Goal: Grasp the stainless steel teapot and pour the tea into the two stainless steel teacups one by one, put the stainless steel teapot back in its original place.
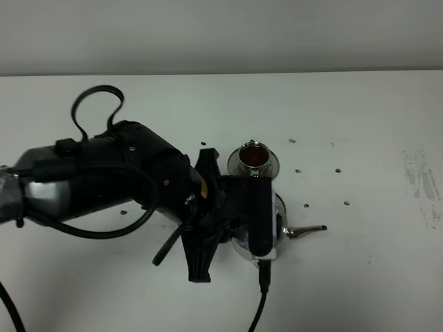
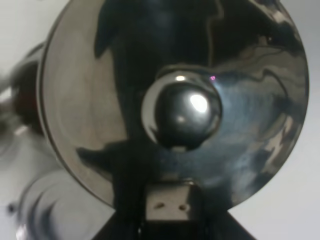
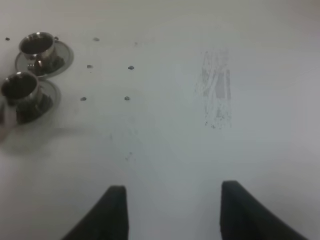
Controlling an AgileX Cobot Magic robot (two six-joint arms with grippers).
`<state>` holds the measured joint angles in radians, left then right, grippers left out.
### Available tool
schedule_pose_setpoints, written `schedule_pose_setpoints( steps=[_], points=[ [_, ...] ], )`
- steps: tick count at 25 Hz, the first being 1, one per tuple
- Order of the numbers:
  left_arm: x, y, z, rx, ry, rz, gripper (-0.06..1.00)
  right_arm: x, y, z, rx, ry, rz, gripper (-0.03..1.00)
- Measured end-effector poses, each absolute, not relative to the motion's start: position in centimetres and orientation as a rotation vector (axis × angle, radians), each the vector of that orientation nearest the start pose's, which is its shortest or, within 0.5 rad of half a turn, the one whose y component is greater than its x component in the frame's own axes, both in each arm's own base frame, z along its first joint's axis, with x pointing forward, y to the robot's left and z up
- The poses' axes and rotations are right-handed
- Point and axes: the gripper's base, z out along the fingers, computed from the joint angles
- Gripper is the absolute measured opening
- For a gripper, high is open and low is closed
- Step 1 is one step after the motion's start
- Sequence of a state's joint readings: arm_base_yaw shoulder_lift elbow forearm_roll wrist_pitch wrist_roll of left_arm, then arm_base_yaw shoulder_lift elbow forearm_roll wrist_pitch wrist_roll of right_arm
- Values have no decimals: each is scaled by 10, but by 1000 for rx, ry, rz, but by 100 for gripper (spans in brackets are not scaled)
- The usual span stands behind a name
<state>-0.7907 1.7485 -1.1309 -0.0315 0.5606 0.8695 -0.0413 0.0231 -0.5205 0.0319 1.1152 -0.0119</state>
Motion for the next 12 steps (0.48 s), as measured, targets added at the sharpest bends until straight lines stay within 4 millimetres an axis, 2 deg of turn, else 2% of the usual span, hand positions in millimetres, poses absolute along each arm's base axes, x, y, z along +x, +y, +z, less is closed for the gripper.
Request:
schedule_pose_setpoints(
  steps=[5,12],
  points=[
    [271,-225,221,-2435,-2718,-57,20,-6,3,279,28,2101,7,44],
    [299,-186,217,-2059,-2996,-68,20,-6,3,279,29,2101,7,44]
  ],
)
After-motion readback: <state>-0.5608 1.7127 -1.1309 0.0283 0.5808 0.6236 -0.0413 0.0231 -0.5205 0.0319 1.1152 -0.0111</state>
